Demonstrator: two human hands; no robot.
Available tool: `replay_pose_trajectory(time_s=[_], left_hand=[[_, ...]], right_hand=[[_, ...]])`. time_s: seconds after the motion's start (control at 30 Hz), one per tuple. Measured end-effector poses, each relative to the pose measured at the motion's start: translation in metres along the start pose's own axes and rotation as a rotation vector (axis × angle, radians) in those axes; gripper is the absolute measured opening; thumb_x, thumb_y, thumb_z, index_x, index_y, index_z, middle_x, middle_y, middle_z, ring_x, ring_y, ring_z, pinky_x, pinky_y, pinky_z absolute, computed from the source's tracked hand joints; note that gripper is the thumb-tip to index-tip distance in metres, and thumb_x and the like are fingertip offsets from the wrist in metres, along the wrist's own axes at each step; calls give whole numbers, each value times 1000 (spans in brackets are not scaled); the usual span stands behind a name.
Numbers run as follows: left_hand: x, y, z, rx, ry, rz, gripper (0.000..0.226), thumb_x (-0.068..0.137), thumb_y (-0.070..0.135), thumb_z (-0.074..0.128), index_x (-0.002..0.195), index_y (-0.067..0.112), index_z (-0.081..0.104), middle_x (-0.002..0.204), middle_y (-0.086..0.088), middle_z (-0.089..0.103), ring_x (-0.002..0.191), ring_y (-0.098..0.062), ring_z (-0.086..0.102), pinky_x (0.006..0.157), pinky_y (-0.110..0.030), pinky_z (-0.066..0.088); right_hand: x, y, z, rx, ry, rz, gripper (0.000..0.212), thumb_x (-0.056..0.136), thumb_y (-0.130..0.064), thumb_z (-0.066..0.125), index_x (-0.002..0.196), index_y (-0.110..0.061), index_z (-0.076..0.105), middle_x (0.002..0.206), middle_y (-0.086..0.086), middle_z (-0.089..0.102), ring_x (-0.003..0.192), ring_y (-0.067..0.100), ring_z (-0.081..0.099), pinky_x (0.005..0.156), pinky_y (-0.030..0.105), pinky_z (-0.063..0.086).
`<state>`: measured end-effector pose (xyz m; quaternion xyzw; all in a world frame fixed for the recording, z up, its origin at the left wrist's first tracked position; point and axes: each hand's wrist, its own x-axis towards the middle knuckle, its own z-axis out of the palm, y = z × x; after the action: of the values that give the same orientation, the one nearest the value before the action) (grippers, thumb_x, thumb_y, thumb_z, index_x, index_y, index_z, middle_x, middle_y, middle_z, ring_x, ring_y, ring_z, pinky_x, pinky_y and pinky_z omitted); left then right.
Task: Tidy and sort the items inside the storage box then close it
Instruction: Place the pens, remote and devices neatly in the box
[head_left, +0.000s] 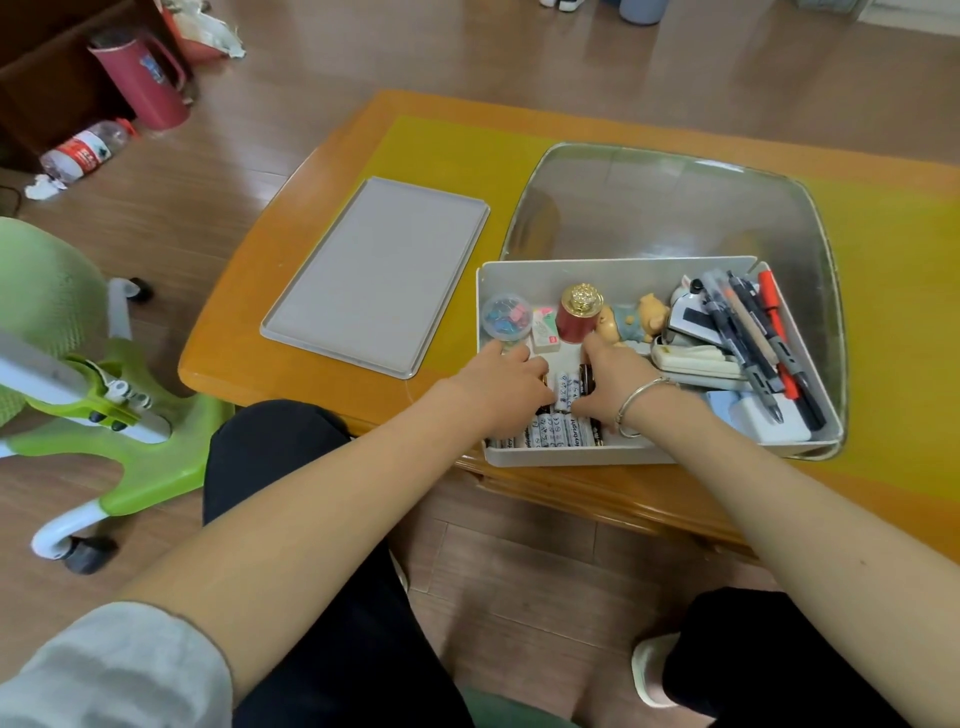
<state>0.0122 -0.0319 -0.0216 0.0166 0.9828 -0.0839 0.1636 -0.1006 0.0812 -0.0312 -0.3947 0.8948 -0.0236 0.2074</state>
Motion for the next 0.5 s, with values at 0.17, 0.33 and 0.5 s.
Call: replay_pose_trajectory(time_s=[0.17, 0.33, 0.5], left_hand=[[-1, -1, -2, 2, -41, 23, 54, 93, 17, 47, 143, 36, 40, 141, -6, 42, 127, -29, 36, 99, -44, 33], [-1, -1, -3, -4, -52, 20, 55, 94, 19, 47, 144, 39, 38, 143, -7, 40, 128, -29, 35, 101, -46, 33], [0, 0, -2, 23, -65, 11, 56, 94, 24, 47, 146, 41, 33, 145, -8, 38, 130, -30, 35, 101, -46, 33]], right_hand=[[-1, 2, -1, 44, 54, -7, 28, 83, -21, 60, 97, -10, 38, 91, 16, 59, 69, 30, 57, 64, 37, 50], [-3, 7, 3, 134, 103, -10, 20, 84, -17, 56, 96, -8, 41, 86, 15, 59, 64, 30, 58, 58, 37, 49], [-2, 12, 7, 241, 222, -62, 18, 81, -12, 58, 95, -11, 46, 69, 3, 52, 70, 27, 55, 61, 30, 41]])
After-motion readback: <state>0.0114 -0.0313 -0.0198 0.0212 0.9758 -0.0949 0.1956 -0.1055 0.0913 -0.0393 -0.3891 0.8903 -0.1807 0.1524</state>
